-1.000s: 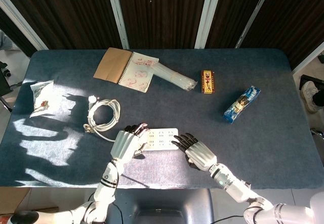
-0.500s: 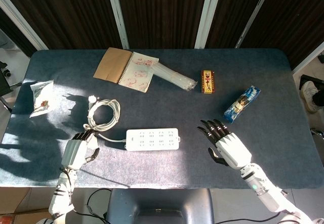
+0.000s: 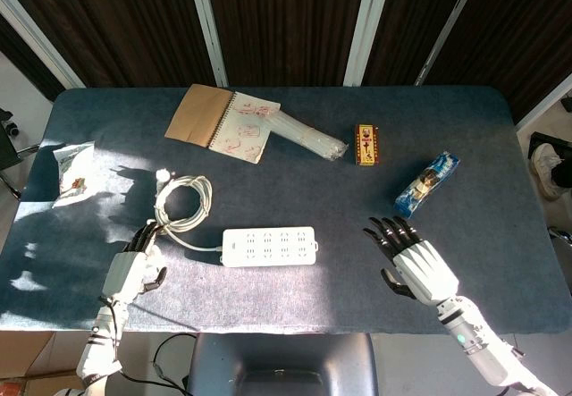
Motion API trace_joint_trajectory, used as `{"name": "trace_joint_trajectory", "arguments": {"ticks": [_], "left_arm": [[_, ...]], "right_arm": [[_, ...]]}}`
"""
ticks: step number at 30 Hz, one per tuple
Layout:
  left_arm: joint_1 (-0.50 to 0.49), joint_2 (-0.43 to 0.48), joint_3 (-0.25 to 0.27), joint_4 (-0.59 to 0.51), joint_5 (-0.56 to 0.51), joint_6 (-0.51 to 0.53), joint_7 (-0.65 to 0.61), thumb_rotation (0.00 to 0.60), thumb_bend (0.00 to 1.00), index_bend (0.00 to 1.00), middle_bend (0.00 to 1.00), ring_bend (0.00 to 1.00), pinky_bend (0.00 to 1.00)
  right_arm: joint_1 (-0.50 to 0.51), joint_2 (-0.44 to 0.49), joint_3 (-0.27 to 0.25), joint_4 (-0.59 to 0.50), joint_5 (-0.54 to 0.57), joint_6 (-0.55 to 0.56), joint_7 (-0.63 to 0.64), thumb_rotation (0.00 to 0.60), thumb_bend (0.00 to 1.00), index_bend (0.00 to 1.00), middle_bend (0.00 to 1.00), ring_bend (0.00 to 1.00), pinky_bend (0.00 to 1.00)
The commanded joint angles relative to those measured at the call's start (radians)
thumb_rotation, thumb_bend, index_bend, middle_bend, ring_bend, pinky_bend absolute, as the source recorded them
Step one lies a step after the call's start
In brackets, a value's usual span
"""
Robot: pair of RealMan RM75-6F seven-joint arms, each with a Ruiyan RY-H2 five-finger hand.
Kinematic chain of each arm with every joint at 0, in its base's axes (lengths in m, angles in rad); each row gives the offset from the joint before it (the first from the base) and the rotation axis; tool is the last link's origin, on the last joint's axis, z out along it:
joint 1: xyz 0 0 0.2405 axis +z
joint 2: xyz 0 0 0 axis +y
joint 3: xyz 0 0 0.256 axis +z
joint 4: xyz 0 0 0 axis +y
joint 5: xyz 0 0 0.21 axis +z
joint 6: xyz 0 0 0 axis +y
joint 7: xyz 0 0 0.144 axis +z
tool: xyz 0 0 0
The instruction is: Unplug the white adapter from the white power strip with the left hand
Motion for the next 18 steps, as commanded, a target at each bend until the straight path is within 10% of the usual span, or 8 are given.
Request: {"name": "trace_joint_trajectory", "arguments": {"ticks": [1,8,18], "left_arm": [[0.029,0.087,0.005,-0.073,0.044,0.081,0.036,0.6,0.37,0.0,0.0,0.0,0.23],[0.143,0.414,0.08,-0.368,0.07,0.198,0.231,0.6,0.37,0.0,0.0,0.0,0.18],[0.17,0.413,0.063,-0.316,0.124,0.25,0.169,0.6,0.39,0.0,0.0,0.0,0.15]], "right_arm": [[-0.054,0.066,-0.02,-0.04,0.037,0.04,-0.046,0.6,0.54,0.0,0.02,0.0,0.0],[-0.262,0.16,-0.048,-0.061,0.198,0.248,-0.179,0.6,0.38,0.0,0.0,0.0,0.0],[-0.366,0.144,-0.011,0.002,0.177,0.382,-0.026,0.6,0.3,0.0,0.0,0.0,0.0]]}}
